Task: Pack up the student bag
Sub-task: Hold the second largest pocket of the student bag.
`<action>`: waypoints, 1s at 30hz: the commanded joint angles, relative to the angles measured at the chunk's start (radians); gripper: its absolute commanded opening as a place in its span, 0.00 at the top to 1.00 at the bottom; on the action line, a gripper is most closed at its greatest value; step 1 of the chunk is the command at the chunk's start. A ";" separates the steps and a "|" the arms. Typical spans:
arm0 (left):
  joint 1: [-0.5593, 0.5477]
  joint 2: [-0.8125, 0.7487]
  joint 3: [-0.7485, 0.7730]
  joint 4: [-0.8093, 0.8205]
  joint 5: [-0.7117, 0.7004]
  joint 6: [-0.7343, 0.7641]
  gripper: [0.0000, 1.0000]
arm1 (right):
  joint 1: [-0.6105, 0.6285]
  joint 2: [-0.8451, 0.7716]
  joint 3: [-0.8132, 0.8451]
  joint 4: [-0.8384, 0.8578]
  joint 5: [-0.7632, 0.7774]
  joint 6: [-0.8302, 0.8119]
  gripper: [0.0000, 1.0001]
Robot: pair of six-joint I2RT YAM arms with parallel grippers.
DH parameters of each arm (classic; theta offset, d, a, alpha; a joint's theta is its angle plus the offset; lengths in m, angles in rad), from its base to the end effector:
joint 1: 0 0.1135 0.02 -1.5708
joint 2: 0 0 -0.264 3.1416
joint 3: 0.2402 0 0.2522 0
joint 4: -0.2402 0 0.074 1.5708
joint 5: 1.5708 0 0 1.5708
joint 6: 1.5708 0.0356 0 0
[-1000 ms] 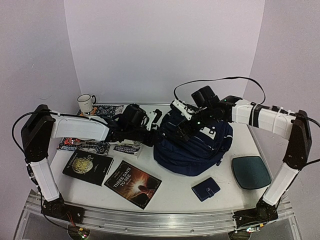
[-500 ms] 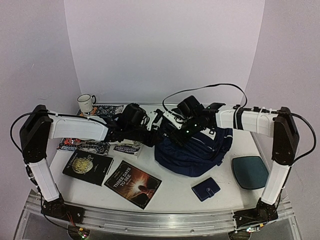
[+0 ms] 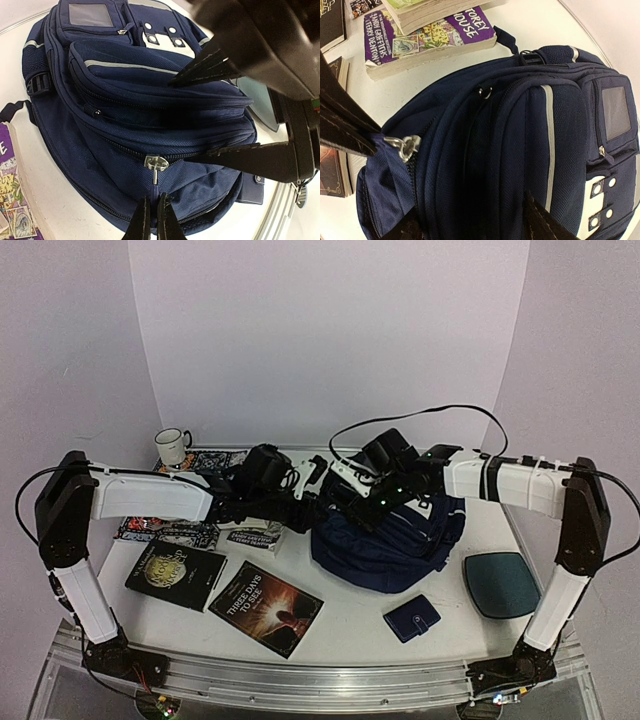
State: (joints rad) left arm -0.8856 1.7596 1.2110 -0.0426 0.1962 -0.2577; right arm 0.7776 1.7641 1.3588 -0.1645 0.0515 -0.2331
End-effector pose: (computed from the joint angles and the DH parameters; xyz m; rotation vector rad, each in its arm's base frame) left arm 0.2479 -0.3143 0.2356 0.8172 2.1298 -0.8456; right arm 0.2947 0.2876 0.2720 -1.0148 1.8969 0.2630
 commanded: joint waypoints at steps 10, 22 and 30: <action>0.008 -0.087 0.020 0.049 0.001 0.020 1.00 | -0.044 -0.076 -0.042 -0.122 0.075 -0.026 0.28; 0.008 -0.059 0.024 -0.003 -0.019 0.036 1.00 | -0.085 -0.146 -0.092 -0.131 0.042 -0.020 0.40; 0.008 -0.066 0.040 -0.003 0.011 0.033 1.00 | -0.087 -0.101 -0.084 -0.135 -0.031 -0.019 0.78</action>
State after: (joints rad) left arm -0.8871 1.7588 1.2110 -0.0704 0.2054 -0.2348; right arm 0.7120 1.6573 1.2793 -0.2489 0.0063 -0.2527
